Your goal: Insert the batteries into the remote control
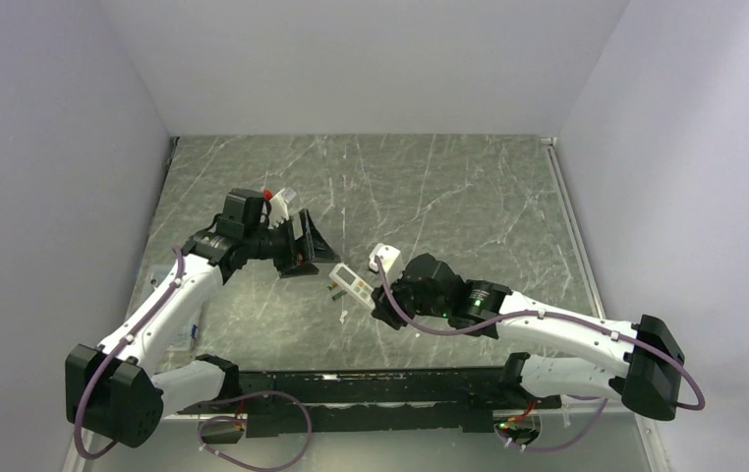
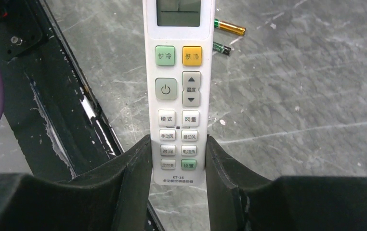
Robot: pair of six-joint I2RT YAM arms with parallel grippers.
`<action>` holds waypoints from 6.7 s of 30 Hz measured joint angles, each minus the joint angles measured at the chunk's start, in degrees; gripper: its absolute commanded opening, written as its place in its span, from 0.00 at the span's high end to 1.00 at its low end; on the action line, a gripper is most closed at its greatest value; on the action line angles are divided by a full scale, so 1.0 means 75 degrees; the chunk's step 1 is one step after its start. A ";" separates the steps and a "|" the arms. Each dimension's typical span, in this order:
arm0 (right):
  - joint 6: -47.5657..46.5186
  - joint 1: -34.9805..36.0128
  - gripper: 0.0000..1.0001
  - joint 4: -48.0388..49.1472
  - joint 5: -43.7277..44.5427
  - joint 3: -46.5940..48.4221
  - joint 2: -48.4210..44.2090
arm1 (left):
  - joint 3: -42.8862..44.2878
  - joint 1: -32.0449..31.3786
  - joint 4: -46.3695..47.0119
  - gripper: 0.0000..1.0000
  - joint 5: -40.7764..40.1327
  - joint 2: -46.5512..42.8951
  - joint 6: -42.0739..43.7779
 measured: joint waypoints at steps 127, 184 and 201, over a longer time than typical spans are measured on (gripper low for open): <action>-0.4654 0.0880 0.36 0.0991 0.0017 0.0615 -0.0487 | -0.1396 0.0688 0.0458 1.00 0.1967 -0.0915 -0.5560; -0.6202 0.2034 1.00 0.1731 0.3220 0.0364 -0.0017 | -0.1005 0.0892 0.0825 0.61 0.2850 -0.0052 -0.5187; -0.5802 0.2037 1.00 0.1728 0.3625 -0.0102 -0.0694 | -0.1075 0.0886 0.2116 0.06 0.3010 -0.0035 -0.4873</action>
